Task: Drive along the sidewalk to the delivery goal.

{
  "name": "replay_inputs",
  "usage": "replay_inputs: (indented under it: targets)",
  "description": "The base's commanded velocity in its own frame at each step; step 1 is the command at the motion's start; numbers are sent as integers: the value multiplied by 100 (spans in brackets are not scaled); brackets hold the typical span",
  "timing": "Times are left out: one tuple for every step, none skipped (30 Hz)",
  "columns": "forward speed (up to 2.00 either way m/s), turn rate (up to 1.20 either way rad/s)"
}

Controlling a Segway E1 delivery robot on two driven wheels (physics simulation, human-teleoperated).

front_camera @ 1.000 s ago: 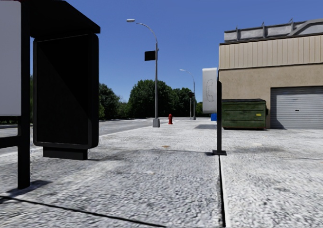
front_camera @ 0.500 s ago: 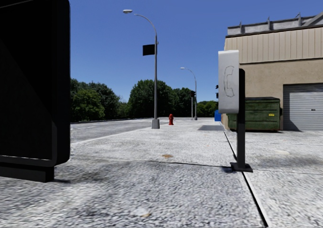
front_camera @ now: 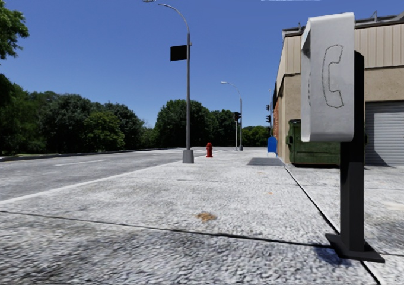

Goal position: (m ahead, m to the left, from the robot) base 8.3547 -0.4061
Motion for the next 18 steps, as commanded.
replay_inputs:
  targets:
    - [200, -36]
    - [200, -21]
    - [200, 0]
    - [200, 0]
    - [200, 0]
    - [200, 0]
    - [200, 0]
    - [200, 0]
    - [200, 0]
    - [200, 0]
    - [200, 0]
    - [200, 0]
    - [200, 0]
    - [200, 0]
    - [200, 0]
    - [200, 0]
    - [200, 0]
    - [200, 0]
